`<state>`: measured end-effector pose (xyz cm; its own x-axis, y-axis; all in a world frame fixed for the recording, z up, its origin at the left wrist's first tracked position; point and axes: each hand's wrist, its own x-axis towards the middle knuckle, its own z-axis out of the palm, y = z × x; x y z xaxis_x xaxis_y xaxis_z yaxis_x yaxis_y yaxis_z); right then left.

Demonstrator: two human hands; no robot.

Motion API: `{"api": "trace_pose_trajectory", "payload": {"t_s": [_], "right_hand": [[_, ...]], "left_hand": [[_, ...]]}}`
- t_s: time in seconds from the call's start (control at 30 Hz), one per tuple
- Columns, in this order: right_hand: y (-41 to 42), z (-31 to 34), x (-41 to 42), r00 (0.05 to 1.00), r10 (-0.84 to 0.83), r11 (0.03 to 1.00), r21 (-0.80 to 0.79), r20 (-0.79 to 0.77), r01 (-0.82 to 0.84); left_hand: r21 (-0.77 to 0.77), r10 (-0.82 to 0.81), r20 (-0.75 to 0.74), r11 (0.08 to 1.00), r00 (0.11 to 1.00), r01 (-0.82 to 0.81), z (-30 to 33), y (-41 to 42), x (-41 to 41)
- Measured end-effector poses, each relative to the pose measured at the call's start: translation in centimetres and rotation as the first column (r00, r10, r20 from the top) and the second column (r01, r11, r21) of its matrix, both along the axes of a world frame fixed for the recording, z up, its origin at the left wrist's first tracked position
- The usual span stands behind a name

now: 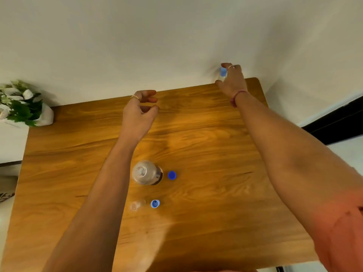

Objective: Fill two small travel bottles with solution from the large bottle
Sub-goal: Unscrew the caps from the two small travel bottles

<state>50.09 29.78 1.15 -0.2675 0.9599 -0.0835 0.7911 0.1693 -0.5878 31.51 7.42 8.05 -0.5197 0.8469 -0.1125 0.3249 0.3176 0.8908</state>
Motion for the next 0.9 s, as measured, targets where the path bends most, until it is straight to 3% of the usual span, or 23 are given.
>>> {"api": "trace_pose_trajectory", "payload": {"t_s": [0.13,0.27,0.33,0.4,0.5,0.6,0.67,0.9], "right_hand": [[1.7,-1.3,-0.8,0.960,0.088,0.995,0.011,0.266,-0.095],[2.0,-1.8,-0.8,0.947,0.027,0.988,0.132,0.320,-0.073],[1.9,-1.5,-0.5,0.953,-0.001,0.992,0.117,0.303,-0.036],[1.3,-0.4,-0.6,0.977,0.017,0.998,0.049,0.213,-0.028],[-0.5,3.6,-1.7,0.991,0.125,0.991,-0.043,-0.039,-0.126],[-4.7,10.1,-3.0,0.906,0.220,0.919,-0.236,-0.361,-0.317],[-7.7,13.7,-3.4,0.826,0.260,0.852,-0.284,-0.501,-0.440],[-15.2,19.8,-5.8,0.729,0.443,0.790,-0.156,-0.522,-0.592]], "left_hand": [[-0.021,0.018,0.026,1.000,1.000,-0.018,-0.2,0.9,-0.1],[-0.017,0.017,0.023,1.000,1.000,-0.017,0.1,1.2,0.3],[-0.012,0.014,0.010,1.000,1.000,-0.014,0.4,1.1,0.5],[-0.008,0.012,-0.023,1.000,1.000,-0.012,0.6,0.7,0.7],[-0.017,-0.018,-0.124,1.000,0.992,0.016,1.4,-0.1,0.9],[-0.046,-0.093,-0.313,0.995,0.945,0.083,2.8,-1.0,0.8],[-0.058,-0.140,-0.400,0.990,0.906,0.127,3.9,-1.7,0.8],[0.016,-0.060,-0.521,0.997,0.851,0.080,8.5,-7.1,-0.4]]}}
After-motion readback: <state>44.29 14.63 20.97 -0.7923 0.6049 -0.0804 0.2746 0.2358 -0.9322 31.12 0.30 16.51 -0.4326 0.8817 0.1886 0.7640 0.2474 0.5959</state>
